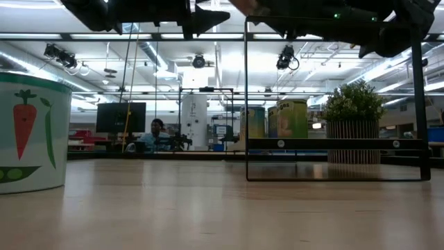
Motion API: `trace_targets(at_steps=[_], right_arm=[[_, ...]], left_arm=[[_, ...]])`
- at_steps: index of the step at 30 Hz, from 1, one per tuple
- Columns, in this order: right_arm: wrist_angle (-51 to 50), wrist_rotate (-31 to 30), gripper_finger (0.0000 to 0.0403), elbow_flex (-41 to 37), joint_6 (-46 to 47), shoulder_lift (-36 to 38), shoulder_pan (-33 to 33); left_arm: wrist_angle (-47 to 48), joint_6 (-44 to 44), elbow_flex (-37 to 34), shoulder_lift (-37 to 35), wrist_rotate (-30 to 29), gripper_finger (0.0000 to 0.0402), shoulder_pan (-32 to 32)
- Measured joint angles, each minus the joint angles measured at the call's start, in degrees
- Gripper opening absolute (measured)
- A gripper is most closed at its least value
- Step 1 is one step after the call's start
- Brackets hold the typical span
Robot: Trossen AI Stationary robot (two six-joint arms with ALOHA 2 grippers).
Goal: Pick and place cans onto a shelf
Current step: Put the canned peaches on the shelf
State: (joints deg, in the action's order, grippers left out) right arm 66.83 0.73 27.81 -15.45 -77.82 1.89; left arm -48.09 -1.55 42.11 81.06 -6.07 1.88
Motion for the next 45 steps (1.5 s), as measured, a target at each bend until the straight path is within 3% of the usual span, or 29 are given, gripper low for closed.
trace_targets(at_steps=[8,14,30,41,45], right_arm=[[1.11,0.61,0.0333,0.00,-1.65,0.04,0.18],[-2.12,0.86,0.0333,2.34,-1.69,0.04,0.61],[-4.98,0.44,0.0333,3.13,-2.33,0.04,0.72],[-5.41,0.42,0.0333,3.13,-2.13,0.04,0.72],[-6.04,-0.40,0.0338,3.13,-1.47,0.10,0.72]], left_arm=[[-3.15,0.39,0.00,0.06,1.63,0.0389,0.20],[-8.17,0.41,0.92,3.98,3.34,0.0389,0.14],[-7.26,-4.84,5.25,5.18,5.27,0.0388,-0.50],[-6.40,-4.59,5.25,5.14,4.64,0.0315,-0.01],[-6.05,-4.01,5.25,5.14,4.66,0.0313,0.20]])
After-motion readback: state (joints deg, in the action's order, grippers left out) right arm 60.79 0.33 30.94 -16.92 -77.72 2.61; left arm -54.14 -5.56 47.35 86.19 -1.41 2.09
